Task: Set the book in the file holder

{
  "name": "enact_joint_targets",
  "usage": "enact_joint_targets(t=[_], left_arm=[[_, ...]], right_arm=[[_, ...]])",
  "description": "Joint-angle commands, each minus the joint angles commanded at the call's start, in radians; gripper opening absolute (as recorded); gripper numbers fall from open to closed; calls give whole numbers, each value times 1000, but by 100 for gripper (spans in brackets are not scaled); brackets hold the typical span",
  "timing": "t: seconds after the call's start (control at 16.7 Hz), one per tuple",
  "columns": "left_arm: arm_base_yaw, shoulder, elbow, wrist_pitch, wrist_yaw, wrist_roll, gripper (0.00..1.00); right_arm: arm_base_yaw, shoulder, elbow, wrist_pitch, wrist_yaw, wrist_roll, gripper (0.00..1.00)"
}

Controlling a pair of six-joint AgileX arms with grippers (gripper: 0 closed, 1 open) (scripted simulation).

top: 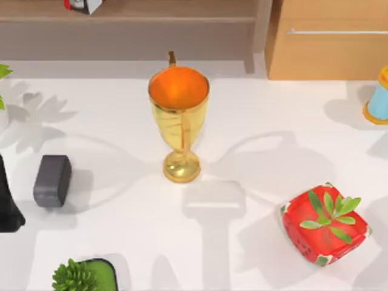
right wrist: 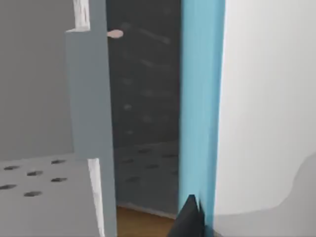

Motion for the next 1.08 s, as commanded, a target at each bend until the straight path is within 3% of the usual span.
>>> enact_joint_targets(t=[1.08], left_arm=[[0,0,0,0,0,0,100]], right_arm=[[31,182,176,13,47,21,0]])
